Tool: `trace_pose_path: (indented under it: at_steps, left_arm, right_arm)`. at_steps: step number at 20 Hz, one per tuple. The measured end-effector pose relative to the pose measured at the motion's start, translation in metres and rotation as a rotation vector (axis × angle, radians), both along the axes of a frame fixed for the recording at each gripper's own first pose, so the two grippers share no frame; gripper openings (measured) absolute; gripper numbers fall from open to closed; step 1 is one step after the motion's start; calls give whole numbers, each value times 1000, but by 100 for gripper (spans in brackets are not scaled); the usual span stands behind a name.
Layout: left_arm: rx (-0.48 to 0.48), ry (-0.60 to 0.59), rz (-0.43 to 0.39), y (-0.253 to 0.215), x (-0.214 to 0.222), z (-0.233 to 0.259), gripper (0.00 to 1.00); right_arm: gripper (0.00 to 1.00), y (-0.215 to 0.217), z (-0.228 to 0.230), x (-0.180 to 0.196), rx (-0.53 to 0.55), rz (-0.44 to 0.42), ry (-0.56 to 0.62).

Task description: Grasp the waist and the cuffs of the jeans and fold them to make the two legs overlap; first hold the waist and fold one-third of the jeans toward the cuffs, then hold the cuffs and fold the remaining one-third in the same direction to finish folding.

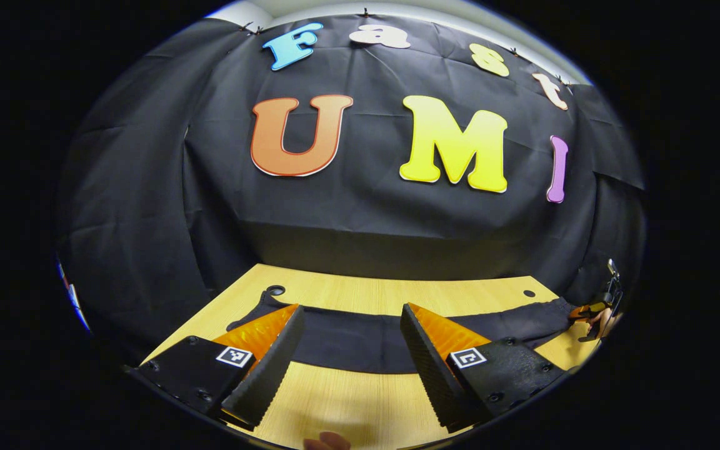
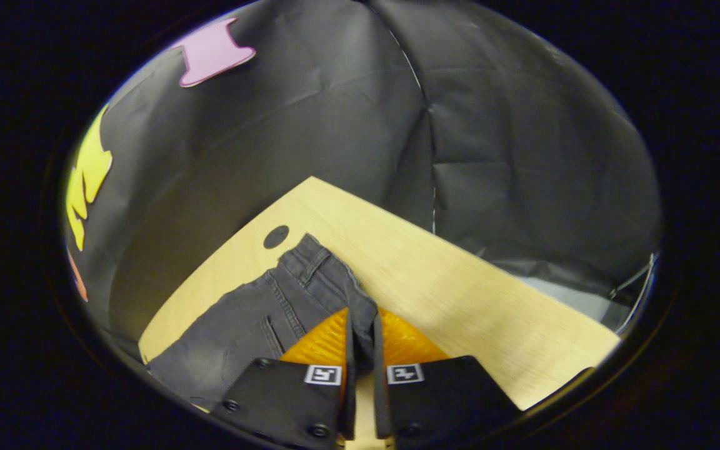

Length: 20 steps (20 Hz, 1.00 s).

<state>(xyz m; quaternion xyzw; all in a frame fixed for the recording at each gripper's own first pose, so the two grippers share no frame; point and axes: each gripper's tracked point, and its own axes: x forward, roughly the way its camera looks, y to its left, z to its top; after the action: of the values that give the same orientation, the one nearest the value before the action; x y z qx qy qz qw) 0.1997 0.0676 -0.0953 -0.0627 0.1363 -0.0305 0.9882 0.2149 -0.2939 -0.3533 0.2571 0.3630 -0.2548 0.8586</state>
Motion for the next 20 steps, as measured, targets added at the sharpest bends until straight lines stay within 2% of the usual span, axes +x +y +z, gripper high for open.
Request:
trace_pose_path:
  at_steps: [2,7,10,12,13,14,16,17,20]
  left_arm:
    - [2,1,9,6,-3,1,99]
    - [2,3,19,13,-7,0,99]
    - [3,3,27,19,-11,0,99]
    - [-3,2,29,20,-12,1,99]
    - [-8,2,30,21,-13,0,99]
    - [-13,7,29,21,-13,-2,99]
    - [-20,20,31,23,-16,-5,99]
    - [-22,22,33,24,-18,-6,99]
    - [-20,20,33,27,-21,-7,99]
  right_arm:
    - [4,2,1,0,-71,10,16]
    - [4,0,10,0,-101,15,-8]
    - [3,2,33,2,-159,47,-43]
    - [0,9,58,4,-212,87,-77]
    - [3,13,73,5,-238,113,-95]
    - [0,19,86,7,-264,140,-112]
    - [0,32,110,9,-304,191,-155]
    - [3,39,123,8,-320,215,-178]
    - [3,65,167,-1,-329,292,-256]
